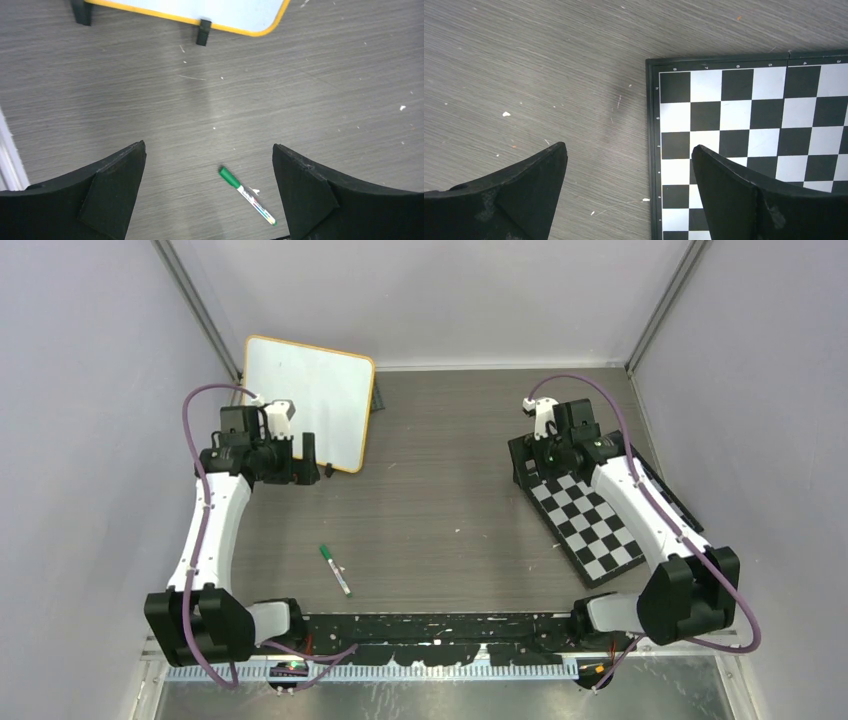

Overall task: Write a sentence on the whiteboard
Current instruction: Move the whiteboard to the center of the board.

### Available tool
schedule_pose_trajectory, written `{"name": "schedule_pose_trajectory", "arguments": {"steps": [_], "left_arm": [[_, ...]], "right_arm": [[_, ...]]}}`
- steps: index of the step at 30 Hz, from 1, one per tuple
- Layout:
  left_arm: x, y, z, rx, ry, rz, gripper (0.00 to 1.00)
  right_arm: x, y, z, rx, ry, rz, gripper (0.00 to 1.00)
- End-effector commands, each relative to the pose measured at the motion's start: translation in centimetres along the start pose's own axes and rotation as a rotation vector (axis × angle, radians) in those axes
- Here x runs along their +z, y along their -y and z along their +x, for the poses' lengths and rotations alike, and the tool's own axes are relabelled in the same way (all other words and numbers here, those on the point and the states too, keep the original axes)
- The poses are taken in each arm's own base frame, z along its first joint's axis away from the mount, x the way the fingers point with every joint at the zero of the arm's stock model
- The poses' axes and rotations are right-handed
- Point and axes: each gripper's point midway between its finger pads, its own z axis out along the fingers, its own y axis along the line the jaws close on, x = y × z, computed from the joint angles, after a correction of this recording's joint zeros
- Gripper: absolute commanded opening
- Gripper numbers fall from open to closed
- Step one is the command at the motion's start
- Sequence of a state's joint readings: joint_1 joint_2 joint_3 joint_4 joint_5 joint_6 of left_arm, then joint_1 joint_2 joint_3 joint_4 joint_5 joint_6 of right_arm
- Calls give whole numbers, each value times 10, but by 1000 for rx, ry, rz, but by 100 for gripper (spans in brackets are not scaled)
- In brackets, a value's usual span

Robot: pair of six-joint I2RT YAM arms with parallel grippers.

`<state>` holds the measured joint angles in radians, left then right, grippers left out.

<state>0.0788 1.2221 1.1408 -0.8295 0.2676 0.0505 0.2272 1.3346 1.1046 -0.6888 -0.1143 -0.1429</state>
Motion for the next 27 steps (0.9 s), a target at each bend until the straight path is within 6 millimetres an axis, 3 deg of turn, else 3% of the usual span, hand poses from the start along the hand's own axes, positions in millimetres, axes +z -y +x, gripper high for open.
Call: {"name": "schedule_pose_trajectory", "arguments": {"steps": [1,3,6,8,11,15,18,20,27], "left_arm": [[-1,-19,-22,83,75,-81,100],[3,-22,-20,134,39,-17,100],[13,-54,-32,64,79,14,100],[29,-81,-37,58,58,-26,98],[57,-105,-40,49,16,-31,98],[94,-130,-61,27,148,-9,91],[118,-144,-73,36,206,-23,84],[130,-153,-78,22,216,-29,72],[156,-159,-79,22,220,5,54]], "right_arm": [[-26,-11,-33,7,144,-39,99],[-29,-13,-32,17,155,-47,99],[-31,-21,-34,67,181,-83,99],[-32,-29,-34,78,193,-124,99],[-28,-33,-28,52,186,-152,99],[-22,-27,-24,59,159,-121,99],[-22,-28,-23,61,152,-124,99],[-21,-26,-22,58,151,-115,99],[-17,-22,-19,47,136,-97,99]]}}
